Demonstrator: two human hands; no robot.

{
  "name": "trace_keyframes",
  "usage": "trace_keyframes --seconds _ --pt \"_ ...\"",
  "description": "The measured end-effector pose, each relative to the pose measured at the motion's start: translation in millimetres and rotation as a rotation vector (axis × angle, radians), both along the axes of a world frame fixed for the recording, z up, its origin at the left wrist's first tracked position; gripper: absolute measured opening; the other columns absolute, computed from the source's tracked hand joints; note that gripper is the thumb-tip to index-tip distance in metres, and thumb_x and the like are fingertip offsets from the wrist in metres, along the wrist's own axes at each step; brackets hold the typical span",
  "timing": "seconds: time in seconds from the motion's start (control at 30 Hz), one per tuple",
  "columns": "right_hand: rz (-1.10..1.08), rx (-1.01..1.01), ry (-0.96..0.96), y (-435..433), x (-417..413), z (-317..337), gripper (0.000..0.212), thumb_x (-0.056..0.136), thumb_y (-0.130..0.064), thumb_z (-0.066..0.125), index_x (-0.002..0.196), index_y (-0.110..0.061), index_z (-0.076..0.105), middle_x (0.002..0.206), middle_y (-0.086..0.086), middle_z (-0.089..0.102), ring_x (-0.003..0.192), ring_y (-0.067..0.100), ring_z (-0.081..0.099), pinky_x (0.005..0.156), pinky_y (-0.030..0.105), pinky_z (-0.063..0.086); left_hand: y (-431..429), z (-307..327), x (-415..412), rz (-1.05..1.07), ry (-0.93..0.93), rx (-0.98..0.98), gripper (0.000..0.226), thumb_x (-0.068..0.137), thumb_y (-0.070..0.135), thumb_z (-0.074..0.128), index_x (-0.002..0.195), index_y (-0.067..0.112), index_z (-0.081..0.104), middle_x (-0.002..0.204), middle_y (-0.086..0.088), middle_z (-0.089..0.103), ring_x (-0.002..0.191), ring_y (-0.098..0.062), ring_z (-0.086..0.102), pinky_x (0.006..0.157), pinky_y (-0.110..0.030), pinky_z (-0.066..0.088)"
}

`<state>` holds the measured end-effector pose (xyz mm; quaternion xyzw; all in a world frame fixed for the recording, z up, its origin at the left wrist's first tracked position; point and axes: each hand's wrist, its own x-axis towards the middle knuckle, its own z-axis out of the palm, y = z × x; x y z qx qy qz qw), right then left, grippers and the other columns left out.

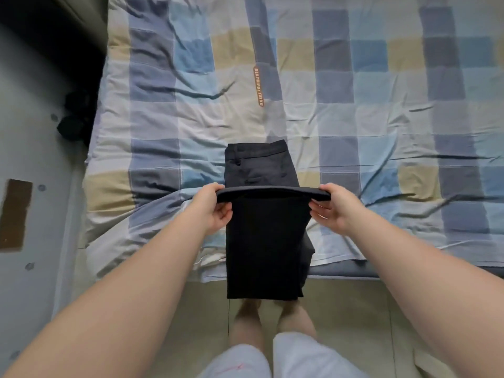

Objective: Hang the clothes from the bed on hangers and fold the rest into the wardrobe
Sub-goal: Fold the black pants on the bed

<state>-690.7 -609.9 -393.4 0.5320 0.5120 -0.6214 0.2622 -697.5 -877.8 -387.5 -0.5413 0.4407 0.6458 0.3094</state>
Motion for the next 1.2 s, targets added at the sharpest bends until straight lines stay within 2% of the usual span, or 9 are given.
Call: trace_keyframes --seconds 0.13,0.23,0.3,0.37,0.47,0.73,1.07,1.2 --pt "0.005 -0.031 -0.001 5.9 -60.3 -73.9 0.014 0.096 -0.026 0.059 0.105 -0.015 0.062 0.086 0.007 0.069 0.084 0.020 0.071 0.065 0.037 0.055 4.4 -68.8 -60.7 -0.030 0.027 -0.017 0.019 0.096 0.025 0.054 0.080 0.015 0.057 0.068 -0.001 0.051 0.064 -0.013 0.052 0.065 -0.029 0.045" --pt "-0.006 -0.087 0.005 5.3 -91.0 -120.9 0.015 0.098 -0.028 0.059 0.101 -0.013 0.062 0.087 0.006 0.075 0.089 0.021 0.072 0.068 0.037 0.055 7.4 -113.2 -87.7 -0.016 0.057 -0.017 0.019 0.097 0.028 0.053 0.085 0.016 0.062 0.076 0.000 0.064 0.072 -0.013 0.060 0.069 -0.030 0.047" --pt "-0.005 -0.134 0.015 4.4 -100.1 -145.9 0.021 0.098 -0.032 0.059 0.108 -0.014 0.064 0.104 0.007 0.075 0.101 0.023 0.070 0.072 0.039 0.055 10.7 -137.3 -93.7 -0.001 0.088 0.000 0.024 0.099 0.037 0.051 0.098 0.017 0.066 0.097 0.000 0.073 0.084 -0.014 0.067 0.072 -0.031 0.049" --pt "0.016 -0.185 0.026 3.5 -101.0 -163.7 0.038 0.098 -0.035 0.060 0.129 -0.014 0.058 0.122 0.006 0.069 0.116 0.027 0.063 0.077 0.043 0.054 13.9 -154.9 -91.5 0.017 0.126 0.026 0.038 0.100 0.048 0.048 0.119 0.018 0.061 0.115 -0.002 0.072 0.095 -0.017 0.070 0.074 -0.032 0.051" --pt "0.024 -0.237 0.025 2.6 -90.9 -175.7 0.054 0.097 -0.037 0.061 0.145 -0.020 0.044 0.128 0.007 0.065 0.120 0.031 0.061 0.079 0.047 0.055 20.1 -166.2 -75.3 0.026 0.167 0.033 0.050 0.099 0.055 0.048 0.136 0.021 0.052 0.124 -0.002 0.069 0.099 -0.021 0.072 0.076 -0.036 0.053" --pt "0.032 -0.308 -0.048 -0.7 -13.0 -166.1 0.045 0.099 -0.037 0.057 0.140 -0.021 0.052 0.130 0.006 0.065 0.123 0.029 0.058 0.082 0.045 0.053 44.4 -154.2 14.4 -0.086 0.107 0.040 0.054 0.100 0.056 0.047 0.142 0.022 0.050 0.125 -0.001 0.069 0.106 -0.020 0.069 0.078 -0.035 0.052" --pt "0.010 -0.264 -0.295 8.3 161.6 -209.9 0.037 0.097 -0.032 0.059 0.133 -0.022 0.058 0.125 0.006 0.067 0.122 0.027 0.059 0.079 0.044 0.053 49.1 -192.4 172.1 -0.251 -0.183 -0.036 0.045 0.099 0.054 0.051 0.134 0.025 0.056 0.119 0.003 0.071 0.105 -0.018 0.068 0.076 -0.034 0.054" --pt "0.032 -0.236 -0.409 12.0 214.2 -231.4 0.038 0.097 -0.033 0.061 0.133 -0.022 0.057 0.128 0.006 0.066 0.123 0.027 0.057 0.078 0.044 0.053 40.4 -217.9 217.5 -0.286 -0.290 -0.076 0.040 0.099 0.052 0.052 0.124 0.022 0.062 0.113 0.003 0.072 0.101 -0.017 0.069 0.078 -0.035 0.055"
